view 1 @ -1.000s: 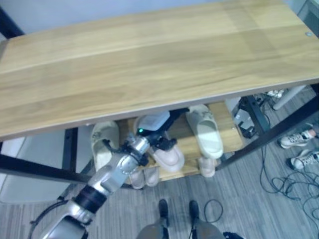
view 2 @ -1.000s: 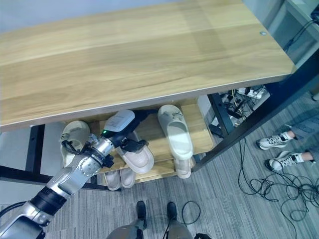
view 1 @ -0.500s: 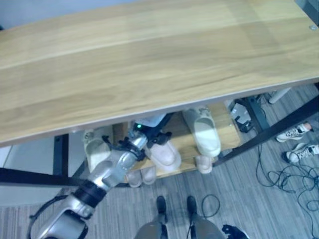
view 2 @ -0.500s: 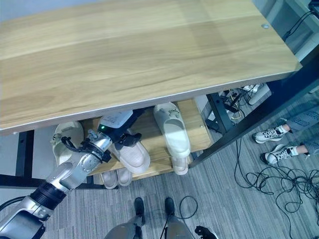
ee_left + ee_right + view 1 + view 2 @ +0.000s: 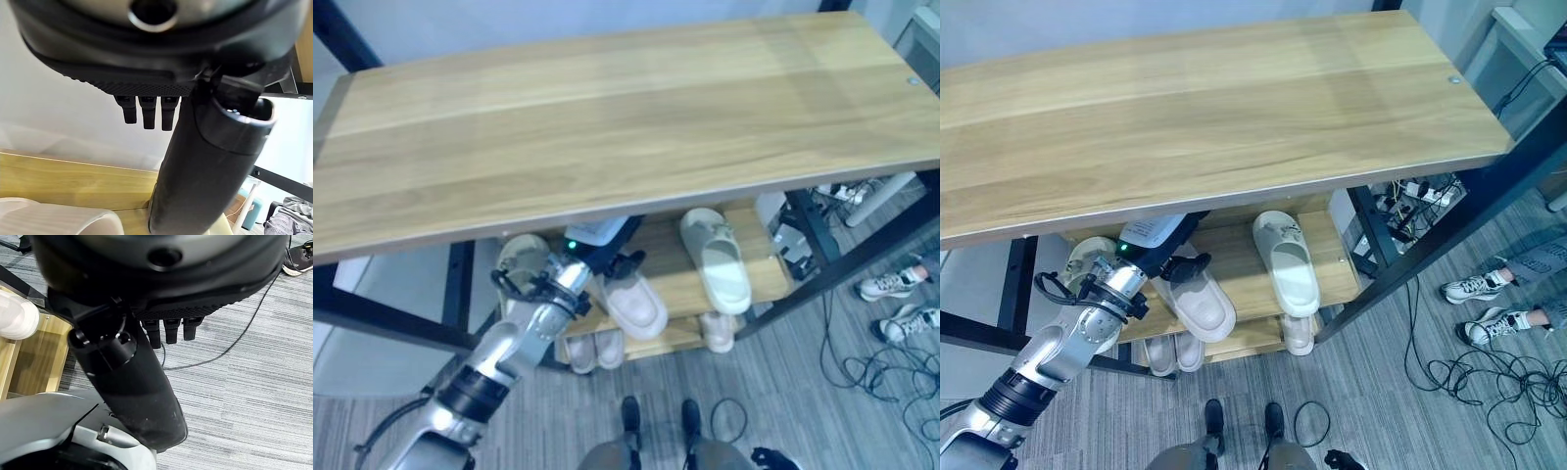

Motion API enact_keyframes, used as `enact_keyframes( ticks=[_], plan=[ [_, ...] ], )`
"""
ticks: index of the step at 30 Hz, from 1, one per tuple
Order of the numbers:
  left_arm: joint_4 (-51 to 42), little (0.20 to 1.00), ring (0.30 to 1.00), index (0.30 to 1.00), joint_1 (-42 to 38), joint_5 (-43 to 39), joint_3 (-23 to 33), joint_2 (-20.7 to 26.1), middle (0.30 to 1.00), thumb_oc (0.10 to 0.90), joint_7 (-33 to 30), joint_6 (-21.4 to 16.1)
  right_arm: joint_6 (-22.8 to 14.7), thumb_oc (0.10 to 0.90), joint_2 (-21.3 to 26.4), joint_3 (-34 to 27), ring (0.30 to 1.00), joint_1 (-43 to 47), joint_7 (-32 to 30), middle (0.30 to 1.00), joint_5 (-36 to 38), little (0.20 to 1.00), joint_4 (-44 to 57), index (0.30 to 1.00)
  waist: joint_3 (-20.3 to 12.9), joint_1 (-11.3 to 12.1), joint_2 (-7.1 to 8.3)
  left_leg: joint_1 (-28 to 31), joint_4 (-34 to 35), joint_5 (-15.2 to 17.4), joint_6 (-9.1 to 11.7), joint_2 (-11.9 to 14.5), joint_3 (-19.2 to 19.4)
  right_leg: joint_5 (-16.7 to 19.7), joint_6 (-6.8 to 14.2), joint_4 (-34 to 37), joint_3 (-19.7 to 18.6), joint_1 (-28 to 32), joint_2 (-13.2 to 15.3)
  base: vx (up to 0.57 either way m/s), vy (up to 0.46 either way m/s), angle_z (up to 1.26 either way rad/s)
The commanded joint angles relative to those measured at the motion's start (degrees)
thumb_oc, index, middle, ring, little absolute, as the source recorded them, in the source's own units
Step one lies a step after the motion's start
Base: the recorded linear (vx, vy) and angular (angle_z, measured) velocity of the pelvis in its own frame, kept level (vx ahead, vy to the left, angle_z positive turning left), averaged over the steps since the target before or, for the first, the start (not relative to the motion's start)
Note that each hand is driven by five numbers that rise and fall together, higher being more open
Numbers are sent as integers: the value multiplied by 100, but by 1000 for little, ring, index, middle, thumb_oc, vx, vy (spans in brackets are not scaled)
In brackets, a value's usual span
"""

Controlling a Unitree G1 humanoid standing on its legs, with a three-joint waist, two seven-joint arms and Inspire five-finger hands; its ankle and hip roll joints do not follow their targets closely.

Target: Arrange the slippers neatly on the shoe rack.

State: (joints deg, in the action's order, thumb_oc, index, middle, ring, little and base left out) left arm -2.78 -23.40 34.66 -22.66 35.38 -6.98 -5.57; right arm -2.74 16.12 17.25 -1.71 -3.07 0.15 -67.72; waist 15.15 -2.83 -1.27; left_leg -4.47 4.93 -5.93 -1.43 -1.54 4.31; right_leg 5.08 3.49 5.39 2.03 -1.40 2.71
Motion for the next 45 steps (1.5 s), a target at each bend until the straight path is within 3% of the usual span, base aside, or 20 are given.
enact_keyframes(
  ticks=[1,23,39,45],
  plan=[
    [-184,900,900,900,-573,111,157,-39,900,800,-379,-251,-45,800,9,146,900,-55,16,900,5,900,-72,900,-492,95,22,222,7,605,180,71,-224,-489,405,-39,53,130,176,0,0,0],
    [54,900,900,900,513,394,515,-8,900,800,-331,-101,5,800,-99,59,900,-86,-4,900,49,900,-196,900,-523,180,79,350,7,710,185,94,-240,-595,385,-39,80,261,150,11,0,0],
    [162,900,900,900,617,377,608,-89,900,800,-458,-28,26,800,-160,64,900,-184,1,900,31,900,-254,900,-583,168,71,390,7,741,192,106,-218,-629,377,-39,68,303,144,11,0,0],
    [264,900,900,900,186,484,478,-74,900,800,-541,51,48,800,-157,172,900,-140,22,900,-19,900,-230,900,-598,124,43,387,7,739,201,98,-212,-621,375,-39,60,293,148,6,-2,0]
  ],
)
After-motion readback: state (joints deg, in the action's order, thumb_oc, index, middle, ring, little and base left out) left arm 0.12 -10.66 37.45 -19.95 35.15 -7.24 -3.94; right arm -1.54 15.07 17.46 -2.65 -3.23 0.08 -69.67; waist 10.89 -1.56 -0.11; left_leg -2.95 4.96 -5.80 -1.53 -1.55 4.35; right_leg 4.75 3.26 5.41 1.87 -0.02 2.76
